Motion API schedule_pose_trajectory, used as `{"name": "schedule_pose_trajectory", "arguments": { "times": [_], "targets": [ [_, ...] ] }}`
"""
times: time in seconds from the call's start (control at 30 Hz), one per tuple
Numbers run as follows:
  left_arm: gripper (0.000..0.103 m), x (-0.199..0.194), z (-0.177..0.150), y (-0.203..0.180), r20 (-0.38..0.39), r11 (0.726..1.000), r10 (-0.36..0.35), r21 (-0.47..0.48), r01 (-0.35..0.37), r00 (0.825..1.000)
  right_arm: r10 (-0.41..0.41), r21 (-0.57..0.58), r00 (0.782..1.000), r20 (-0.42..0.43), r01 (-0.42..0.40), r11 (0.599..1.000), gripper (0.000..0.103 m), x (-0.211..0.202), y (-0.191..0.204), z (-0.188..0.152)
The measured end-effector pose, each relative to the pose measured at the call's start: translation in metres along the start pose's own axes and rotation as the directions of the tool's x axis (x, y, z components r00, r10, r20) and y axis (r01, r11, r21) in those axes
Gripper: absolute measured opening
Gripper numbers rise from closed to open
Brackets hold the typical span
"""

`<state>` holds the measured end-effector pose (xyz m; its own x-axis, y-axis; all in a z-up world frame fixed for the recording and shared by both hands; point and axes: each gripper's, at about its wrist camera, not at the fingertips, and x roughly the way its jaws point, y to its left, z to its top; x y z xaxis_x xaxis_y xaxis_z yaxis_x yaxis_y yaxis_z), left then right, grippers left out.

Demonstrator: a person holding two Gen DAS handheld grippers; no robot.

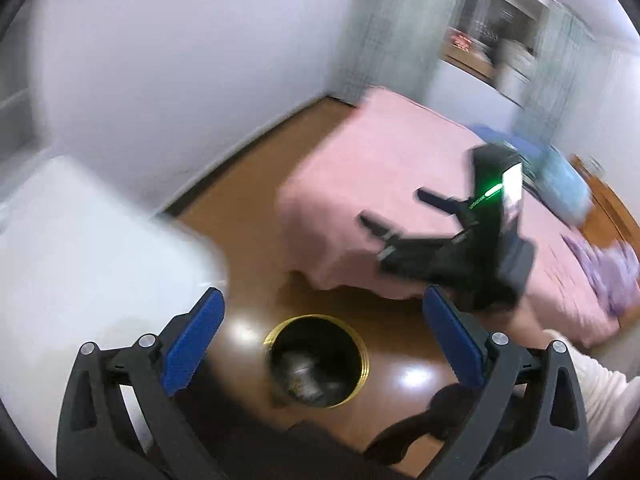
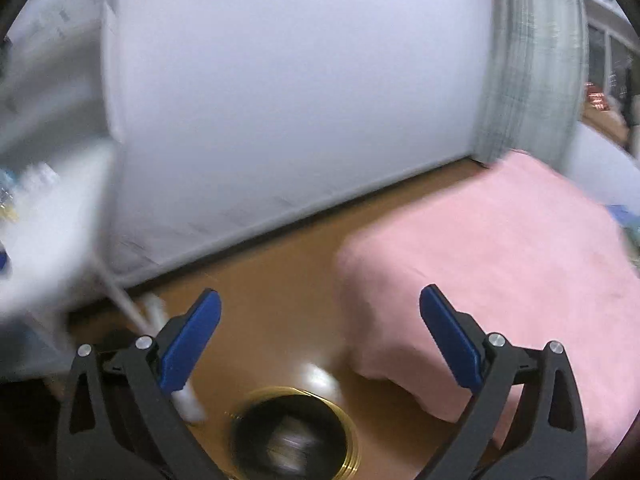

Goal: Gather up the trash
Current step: 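Open both tools to drop the bag and box into the bin, then grasp the red plastic lid with the right tool while the left tool grasps the white tube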

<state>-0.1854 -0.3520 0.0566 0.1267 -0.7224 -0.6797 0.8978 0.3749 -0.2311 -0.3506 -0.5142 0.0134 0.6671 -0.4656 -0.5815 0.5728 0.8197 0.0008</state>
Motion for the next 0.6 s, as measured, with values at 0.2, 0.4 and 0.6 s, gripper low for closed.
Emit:
{"name": "schedule_pose_trajectory", "arguments": {
  "times": [0.2,0.4,0.6],
  "targets": [
    [0.096,-0.145,-0.044,0.099,0.128,0.909,0.394,-0.203,-0.364,0.910,0.373,-0.110,0.927,-0.037,-0.374,0.921,0.096,-0.019,0.143,0.053],
    [0.097,-0.258,-0.120,0.185,-0.012,0.663,0.693,-0.383,-0.643,0.721,0.618,-0.360,0.756,-0.215,-0.650,0.669,0.096,-0.044,0.318,0.040],
    [0.097,-0.350,-0.195,0.264,-0.180,0.428,0.802,-0.492,-0.758,0.570,0.629,-0.476,0.739,-0.243,-0.656,0.586,0.094,-0.059,0.414,0.024]
  ]
}}
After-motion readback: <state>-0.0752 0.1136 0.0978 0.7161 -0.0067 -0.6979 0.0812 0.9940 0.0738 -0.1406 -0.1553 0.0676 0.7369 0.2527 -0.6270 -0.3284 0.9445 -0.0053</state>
